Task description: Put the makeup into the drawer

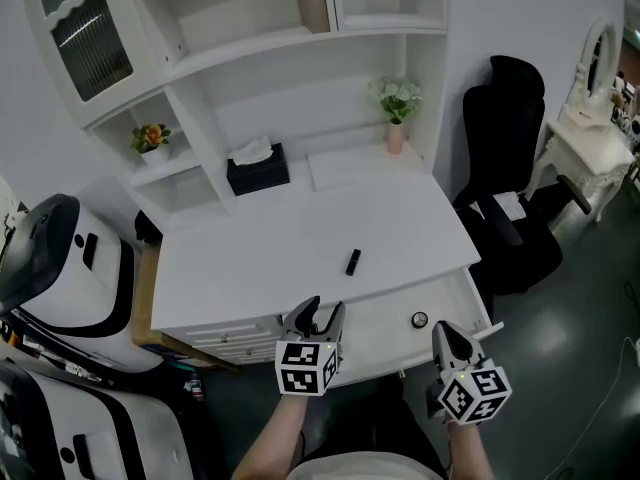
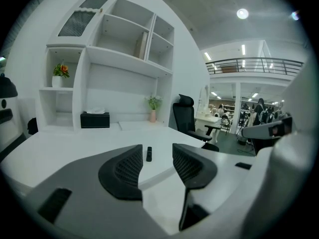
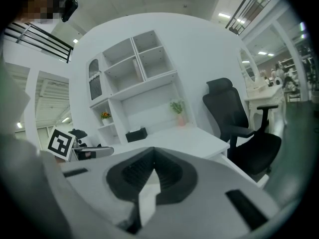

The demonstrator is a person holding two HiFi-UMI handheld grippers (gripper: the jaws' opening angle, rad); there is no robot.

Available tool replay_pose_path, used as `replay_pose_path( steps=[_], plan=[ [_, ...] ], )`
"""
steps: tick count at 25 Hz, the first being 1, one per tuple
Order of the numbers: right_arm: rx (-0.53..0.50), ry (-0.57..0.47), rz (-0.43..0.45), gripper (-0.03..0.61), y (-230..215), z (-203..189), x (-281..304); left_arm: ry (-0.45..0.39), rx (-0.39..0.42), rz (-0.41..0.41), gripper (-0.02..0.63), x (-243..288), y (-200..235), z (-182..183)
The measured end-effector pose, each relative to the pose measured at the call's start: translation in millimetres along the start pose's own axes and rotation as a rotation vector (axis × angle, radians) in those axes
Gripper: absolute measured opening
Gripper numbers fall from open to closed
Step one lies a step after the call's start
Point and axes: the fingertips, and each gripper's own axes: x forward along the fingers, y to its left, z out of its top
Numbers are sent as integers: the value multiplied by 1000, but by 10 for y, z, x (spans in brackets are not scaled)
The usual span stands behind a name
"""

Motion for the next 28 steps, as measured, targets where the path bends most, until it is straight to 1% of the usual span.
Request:
replay_pose_path(
  steps=[6, 17, 23, 28],
  plan=[
    [2, -6, 13, 3, -65, 100, 163, 9, 5, 9, 179, 195, 39, 44],
    [16, 14, 37, 3, -369, 192, 522, 53, 20, 25, 183, 732, 62, 70],
    [33, 37, 49, 3, -531, 201, 681, 103, 27, 44, 184, 1045, 94, -15],
    [42, 54, 50, 3, -673, 204, 778, 168, 44, 58, 184, 1326, 158, -175]
  ],
)
